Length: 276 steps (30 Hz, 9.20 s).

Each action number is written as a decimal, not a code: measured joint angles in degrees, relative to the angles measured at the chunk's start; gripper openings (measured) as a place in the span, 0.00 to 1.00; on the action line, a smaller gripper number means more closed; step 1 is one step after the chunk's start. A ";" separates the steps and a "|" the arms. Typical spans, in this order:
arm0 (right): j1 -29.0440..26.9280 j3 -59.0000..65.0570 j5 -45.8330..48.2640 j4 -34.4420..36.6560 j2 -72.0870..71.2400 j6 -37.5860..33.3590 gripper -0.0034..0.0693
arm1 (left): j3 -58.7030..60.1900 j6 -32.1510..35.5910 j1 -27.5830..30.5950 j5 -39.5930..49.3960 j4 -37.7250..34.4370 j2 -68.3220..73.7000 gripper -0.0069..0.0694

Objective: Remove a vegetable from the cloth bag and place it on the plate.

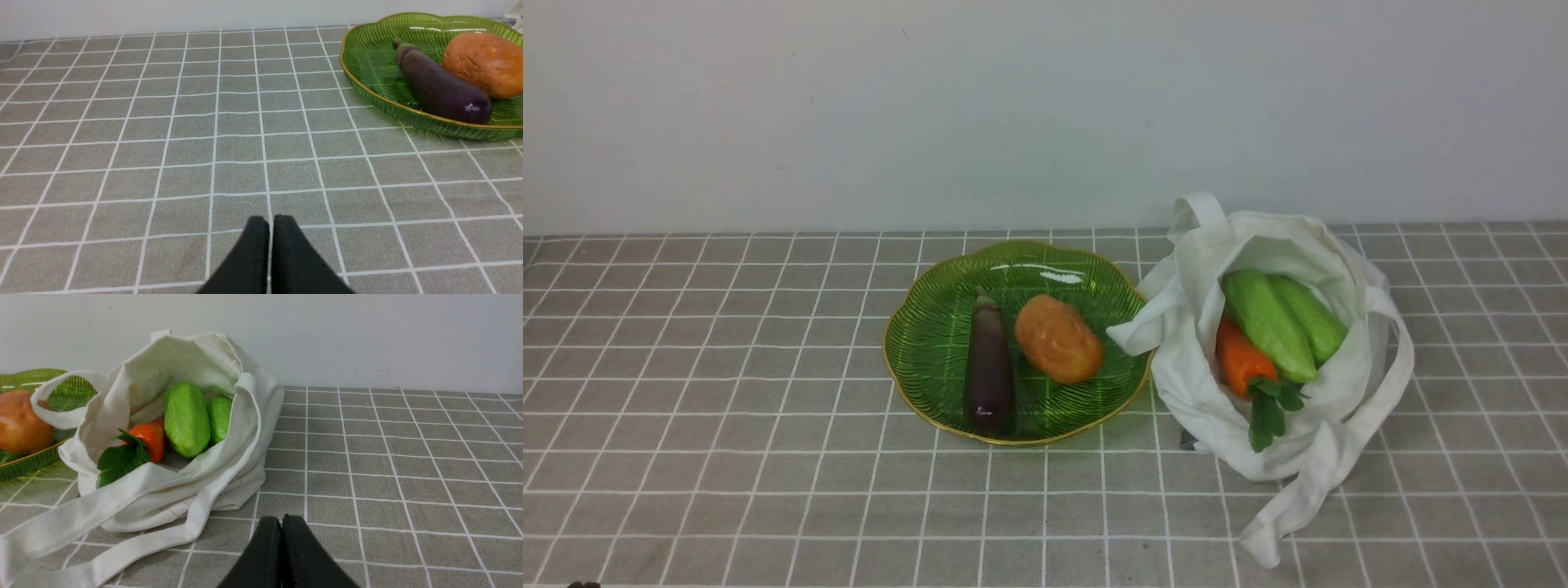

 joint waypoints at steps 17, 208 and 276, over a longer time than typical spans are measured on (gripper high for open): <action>0.00 0.00 0.00 -0.08 0.00 0.00 0.03 | 0.00 0.00 0.00 0.00 0.00 0.00 0.08; 32.35 -57.69 42.54 3.25 38.08 -4.89 0.03 | 0.00 0.00 0.00 0.00 0.00 0.00 0.08; 2.24 0.04 -0.24 -3.12 0.01 1.43 0.03 | 0.00 0.00 0.00 0.00 0.00 0.00 0.08</action>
